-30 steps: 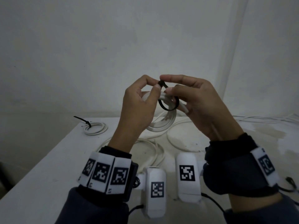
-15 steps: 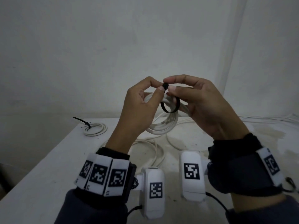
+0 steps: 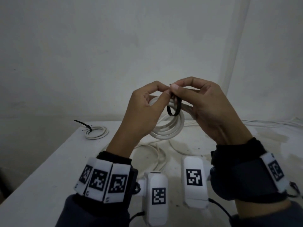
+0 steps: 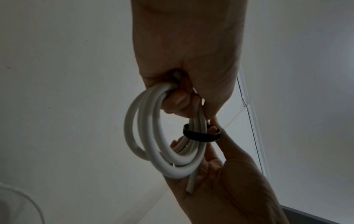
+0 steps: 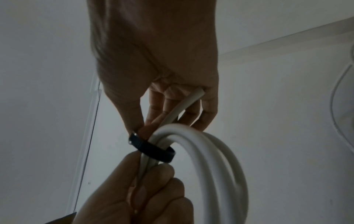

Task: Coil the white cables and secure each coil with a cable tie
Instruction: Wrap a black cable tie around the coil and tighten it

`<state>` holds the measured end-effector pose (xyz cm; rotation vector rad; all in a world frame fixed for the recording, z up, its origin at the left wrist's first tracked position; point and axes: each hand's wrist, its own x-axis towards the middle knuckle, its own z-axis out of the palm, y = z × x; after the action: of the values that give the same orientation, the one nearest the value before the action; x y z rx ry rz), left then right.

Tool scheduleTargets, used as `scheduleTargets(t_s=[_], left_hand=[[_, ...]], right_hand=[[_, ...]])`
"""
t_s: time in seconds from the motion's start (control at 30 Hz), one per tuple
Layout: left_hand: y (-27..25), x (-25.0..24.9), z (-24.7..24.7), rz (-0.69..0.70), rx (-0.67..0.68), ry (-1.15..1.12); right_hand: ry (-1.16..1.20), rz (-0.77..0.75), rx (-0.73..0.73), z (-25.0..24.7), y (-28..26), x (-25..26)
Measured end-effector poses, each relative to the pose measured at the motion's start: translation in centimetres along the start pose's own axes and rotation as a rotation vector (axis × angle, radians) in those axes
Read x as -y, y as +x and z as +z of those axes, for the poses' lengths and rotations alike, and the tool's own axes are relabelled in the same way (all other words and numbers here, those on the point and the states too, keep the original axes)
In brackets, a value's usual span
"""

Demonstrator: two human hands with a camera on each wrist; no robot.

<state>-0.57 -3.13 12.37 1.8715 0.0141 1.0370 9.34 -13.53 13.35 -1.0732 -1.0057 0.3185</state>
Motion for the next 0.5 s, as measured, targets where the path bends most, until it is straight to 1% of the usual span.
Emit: scheduleTargets(t_s=[0.1, 0.17, 0.3, 0.5], left_hand=[[0.23, 0.18, -0.38, -0.022, -0.061, -0.001], [0.26, 0.29, -0.44, -0.022, -0.057, 0.005], [0.25, 0.33, -0.22, -0.026, -0.028, -0.017], [0.21, 0.23, -0.21, -0.023, -0.001, -0.013]], right_hand=[[-0.033, 0.006, 0.080, -0.10, -0.13, 0.18], [-0.042, 0.015, 0.108, -0.27, -0.23, 0.38], [-0.050, 0.006, 0.091, -0.35, -0.26, 0.46], [-0.043, -0.014, 0.020, -0.13, -0.16, 0.07]])
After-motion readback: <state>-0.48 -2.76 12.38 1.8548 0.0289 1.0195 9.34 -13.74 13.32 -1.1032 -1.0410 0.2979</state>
